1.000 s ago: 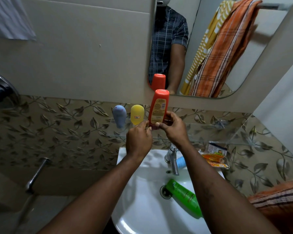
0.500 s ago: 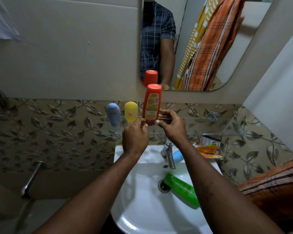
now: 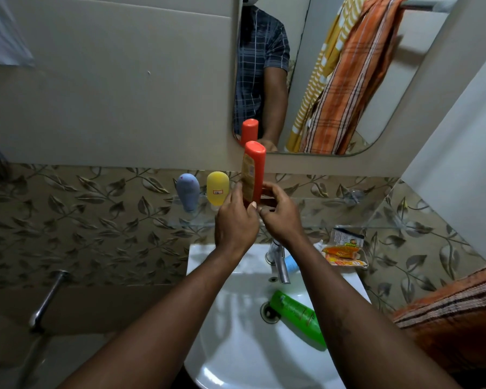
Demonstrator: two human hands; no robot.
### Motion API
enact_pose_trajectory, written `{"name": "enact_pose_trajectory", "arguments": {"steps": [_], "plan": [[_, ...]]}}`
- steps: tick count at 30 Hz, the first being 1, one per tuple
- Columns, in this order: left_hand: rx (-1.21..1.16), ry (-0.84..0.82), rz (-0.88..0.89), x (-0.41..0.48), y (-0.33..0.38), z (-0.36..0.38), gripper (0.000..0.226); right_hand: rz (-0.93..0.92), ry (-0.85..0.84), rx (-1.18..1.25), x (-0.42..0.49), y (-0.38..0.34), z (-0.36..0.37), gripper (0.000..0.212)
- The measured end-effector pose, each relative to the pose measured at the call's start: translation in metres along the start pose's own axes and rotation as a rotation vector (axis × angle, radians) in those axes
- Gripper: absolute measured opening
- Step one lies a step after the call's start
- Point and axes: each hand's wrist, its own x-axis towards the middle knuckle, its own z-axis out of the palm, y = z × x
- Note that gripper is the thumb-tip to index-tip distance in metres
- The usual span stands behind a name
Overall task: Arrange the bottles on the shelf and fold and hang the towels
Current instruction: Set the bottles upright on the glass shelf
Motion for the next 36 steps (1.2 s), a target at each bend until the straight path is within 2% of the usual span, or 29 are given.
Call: {"name": "enact_pose_trajectory", "arguments": {"steps": [3, 7, 10, 15, 18, 22, 24, 27, 30, 36], "plan": [[0.021, -0.034, -0.055, 0.001, 0.001, 0.004, 0.044, -0.046, 0.016, 0.02, -0.004, 0.004, -0.006, 0.049], [0.043, -0.054, -0.11, 0.011, 0.001, 0.008, 0.035, 0.006, 0.05, 0.028, 0.007, 0.008, -0.015, 0.033], [0.058, -0.076, -0.101, 0.016, 0.002, 0.01, 0.032, 0.073, -0.019, 0.063, 0.014, 0.01, -0.019, 0.051], [0.098, -0.084, 0.052, 0.007, 0.003, 0.009, 0.04, 0.097, -0.094, 0.095, 0.015, 0.017, -0.018, 0.055], [0.152, -0.032, 0.096, 0.003, 0.003, 0.007, 0.045, 0.146, -0.144, 0.249, 0.011, 0.017, -0.017, 0.064], [0.235, -0.006, 0.102, 0.0, 0.001, 0.006, 0.035, 0.224, -0.204, 0.506, 0.01, 0.01, -0.015, 0.048], [0.254, -0.022, 0.115, -0.001, 0.001, 0.005, 0.034, 0.215, -0.249, 0.492, 0.012, 0.006, -0.013, 0.049], [0.232, -0.057, 0.145, -0.004, -0.002, 0.004, 0.028, 0.186, -0.267, 0.346, 0.016, 0.002, -0.009, 0.051], [0.201, -0.046, 0.141, -0.005, -0.008, 0.004, 0.02, 0.185, -0.244, 0.342, 0.021, 0.004, -0.006, 0.042], [0.12, 0.003, 0.072, -0.006, -0.016, -0.001, 0.019, 0.194, -0.213, 0.337, 0.025, 0.004, -0.002, 0.044]]}}
